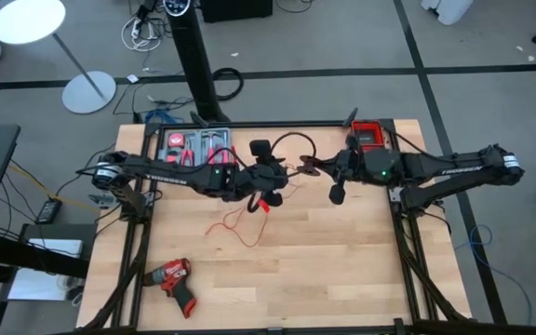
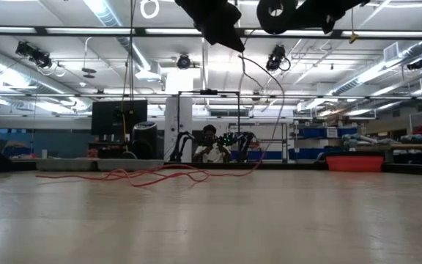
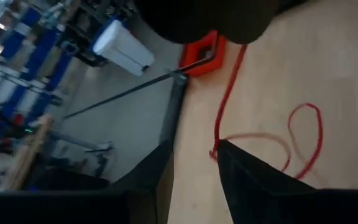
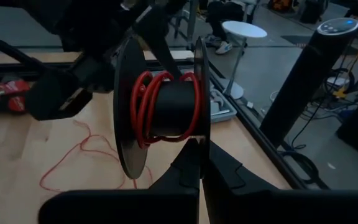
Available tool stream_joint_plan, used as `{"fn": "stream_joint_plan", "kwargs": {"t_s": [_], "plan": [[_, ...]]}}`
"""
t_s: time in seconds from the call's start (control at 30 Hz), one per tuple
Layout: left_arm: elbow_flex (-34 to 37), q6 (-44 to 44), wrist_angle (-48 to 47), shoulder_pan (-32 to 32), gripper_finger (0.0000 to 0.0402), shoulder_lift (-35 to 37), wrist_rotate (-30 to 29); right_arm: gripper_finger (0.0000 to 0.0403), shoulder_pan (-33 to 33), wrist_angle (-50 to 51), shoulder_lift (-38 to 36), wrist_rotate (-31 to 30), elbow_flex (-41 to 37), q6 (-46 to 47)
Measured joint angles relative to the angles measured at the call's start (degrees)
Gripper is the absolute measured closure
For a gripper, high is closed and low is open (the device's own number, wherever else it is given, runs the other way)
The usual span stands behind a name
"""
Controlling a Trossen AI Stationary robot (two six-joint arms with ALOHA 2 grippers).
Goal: Coil cords
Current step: Coil the red wire on the black spool
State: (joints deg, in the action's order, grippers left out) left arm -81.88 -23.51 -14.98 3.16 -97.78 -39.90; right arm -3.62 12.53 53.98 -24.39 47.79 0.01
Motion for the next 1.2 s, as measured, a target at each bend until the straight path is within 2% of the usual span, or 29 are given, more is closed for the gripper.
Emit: {"fn": "stream_joint_plan", "kwargs": {"t_s": [0.13,0.37,0.67,0.83,0.97,1.2], "plan": [[2.6,2.0,0.0,-0.1,0.0278,-0.1,-0.5,0.0403,-2.1,0.2,0.0,0.0,0.0,0.4],[7.3,2.4,6.1,-0.6,0.0280,-0.1,-1.0,0.0403,-5.2,0.1,0.0,-2.1,0.0,0.2],[7.2,13.5,9.3,-0.4,0.0280,-0.1,17.5,0.0403,-8.3,0.3,-0.1,-7.6,0.0,-2.1],[10.2,16.5,21.4,-0.4,0.0280,-0.9,24.8,0.0403,-8.4,-2.8,0.0,-9.0,0.0,-4.5],[14.6,18.5,34.2,-0.4,0.0280,-0.9,25.1,0.0403,-8.4,-4.6,0.5,-9.1,0.0,-6.5],[17.5,19.6,42.5,-0.5,0.0280,-0.9,25.2,0.0403,-8.1,-9.5,1.4,-9.4,0.0,-8.4]]}}
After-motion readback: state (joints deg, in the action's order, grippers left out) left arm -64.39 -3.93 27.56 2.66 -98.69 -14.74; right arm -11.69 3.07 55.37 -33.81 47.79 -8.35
